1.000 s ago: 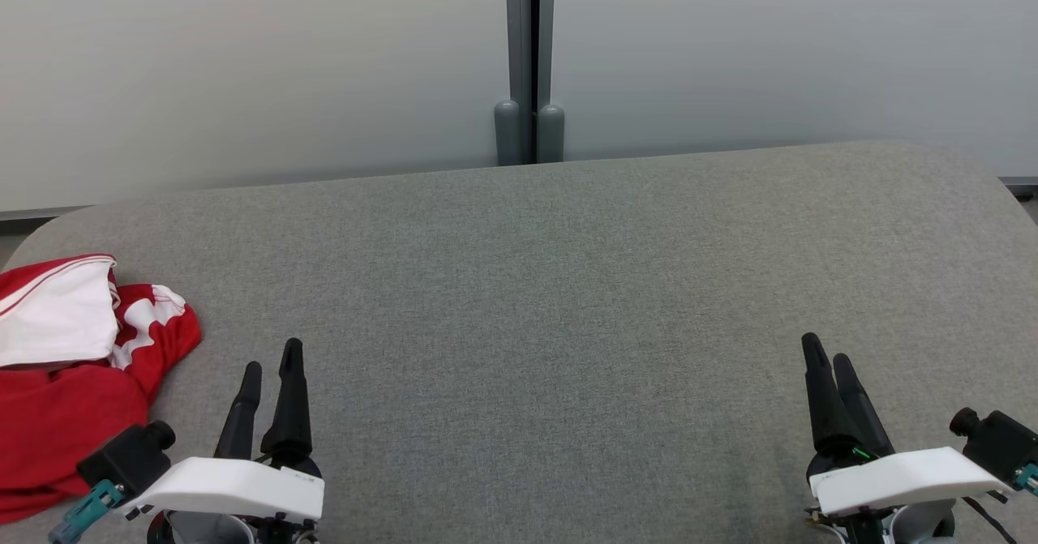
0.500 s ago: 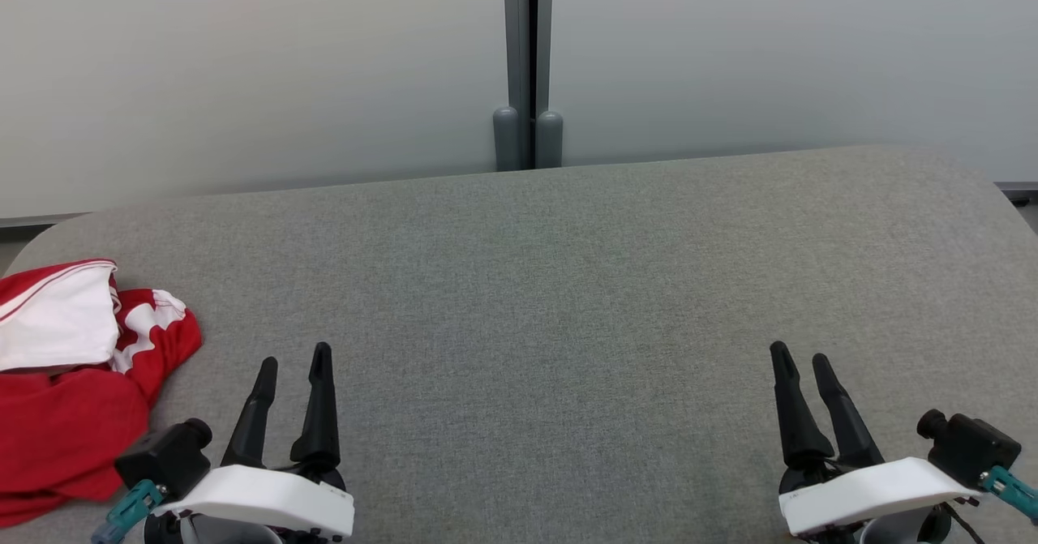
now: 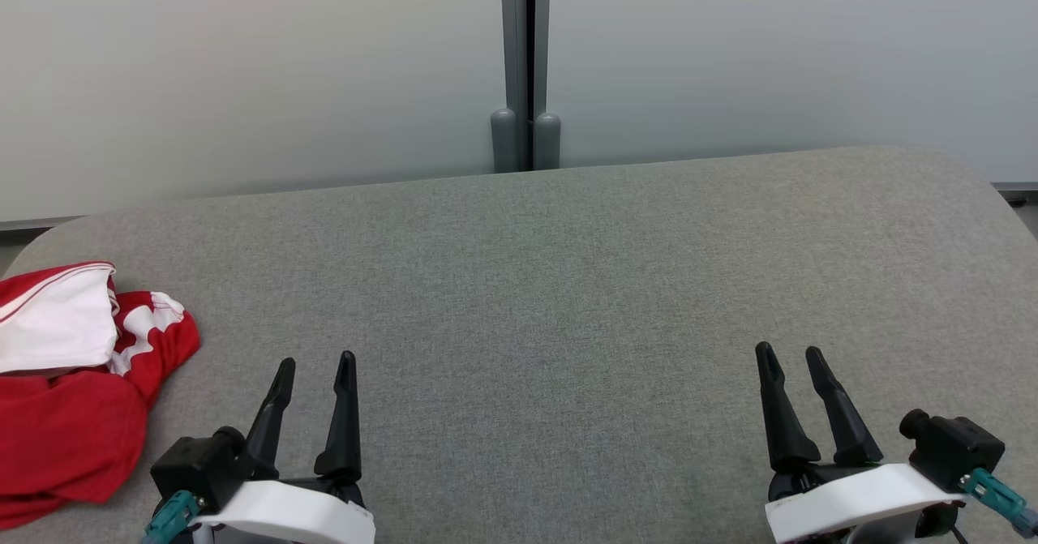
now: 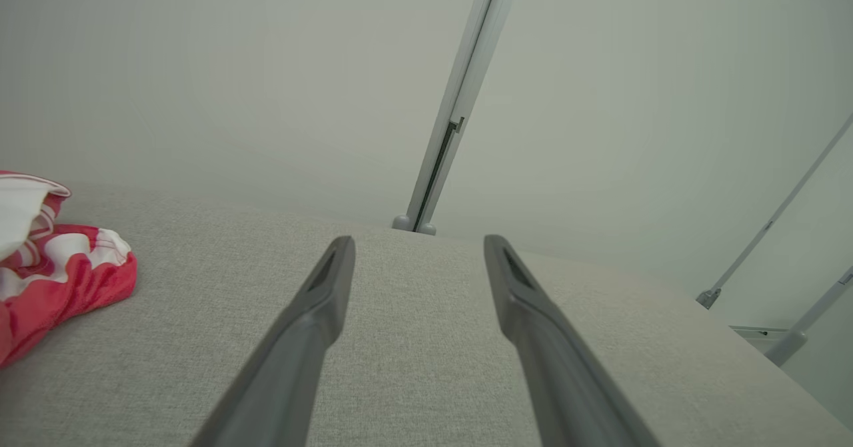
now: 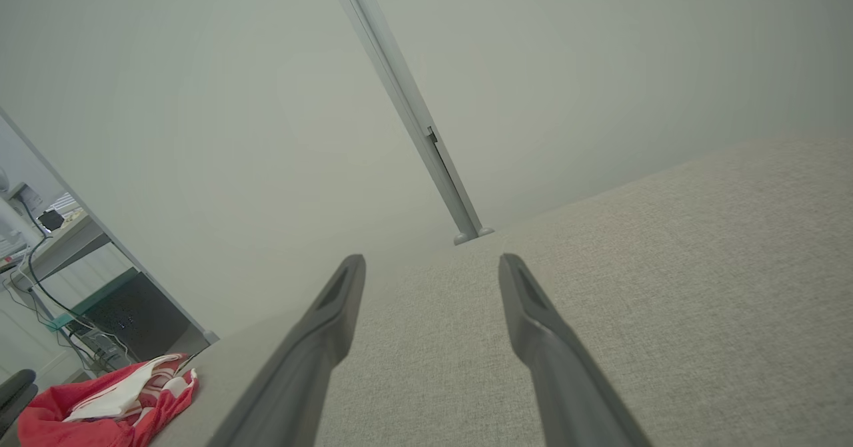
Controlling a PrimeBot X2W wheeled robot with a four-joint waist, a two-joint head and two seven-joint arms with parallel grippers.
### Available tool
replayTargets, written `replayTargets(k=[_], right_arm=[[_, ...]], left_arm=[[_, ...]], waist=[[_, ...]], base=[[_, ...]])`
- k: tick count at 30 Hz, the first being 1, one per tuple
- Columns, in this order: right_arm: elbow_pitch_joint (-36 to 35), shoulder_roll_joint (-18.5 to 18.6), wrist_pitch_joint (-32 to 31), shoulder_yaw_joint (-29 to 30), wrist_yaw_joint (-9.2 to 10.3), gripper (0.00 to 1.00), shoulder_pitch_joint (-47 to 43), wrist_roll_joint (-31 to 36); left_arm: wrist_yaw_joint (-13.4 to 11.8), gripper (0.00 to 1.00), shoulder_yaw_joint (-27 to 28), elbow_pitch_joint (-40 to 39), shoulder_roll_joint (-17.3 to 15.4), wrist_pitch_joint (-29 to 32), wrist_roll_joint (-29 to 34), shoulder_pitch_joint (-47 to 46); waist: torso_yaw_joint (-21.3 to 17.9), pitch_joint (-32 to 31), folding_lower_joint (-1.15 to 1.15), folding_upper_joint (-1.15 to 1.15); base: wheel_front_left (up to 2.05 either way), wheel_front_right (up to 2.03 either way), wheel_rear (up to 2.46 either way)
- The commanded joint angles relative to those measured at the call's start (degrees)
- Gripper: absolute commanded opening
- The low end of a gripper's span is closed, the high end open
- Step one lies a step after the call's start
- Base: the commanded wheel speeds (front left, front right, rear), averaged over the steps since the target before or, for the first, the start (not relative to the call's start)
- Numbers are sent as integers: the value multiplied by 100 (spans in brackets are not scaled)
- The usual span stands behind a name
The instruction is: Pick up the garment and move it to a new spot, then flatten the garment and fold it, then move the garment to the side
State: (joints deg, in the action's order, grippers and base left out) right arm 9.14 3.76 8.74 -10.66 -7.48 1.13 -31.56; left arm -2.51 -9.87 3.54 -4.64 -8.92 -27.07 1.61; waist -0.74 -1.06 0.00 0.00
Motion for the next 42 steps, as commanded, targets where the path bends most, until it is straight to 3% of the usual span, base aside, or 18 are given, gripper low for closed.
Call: replayTargets(k=[1, 42], right_arm=[[-65, 33, 70, -21, -2, 100, 4, 147], [198, -85, 564, -54, -1, 100, -160, 1952]], left_arm=[[34, 100, -18, -51, -39, -48, 156, -17], [11, 100, 149, 91, 166, -536, 1951, 265]], waist=[[-3, -1, 0, 0], [-48, -103, 0, 0]], base=[[0, 0, 0], [0, 0, 0]])
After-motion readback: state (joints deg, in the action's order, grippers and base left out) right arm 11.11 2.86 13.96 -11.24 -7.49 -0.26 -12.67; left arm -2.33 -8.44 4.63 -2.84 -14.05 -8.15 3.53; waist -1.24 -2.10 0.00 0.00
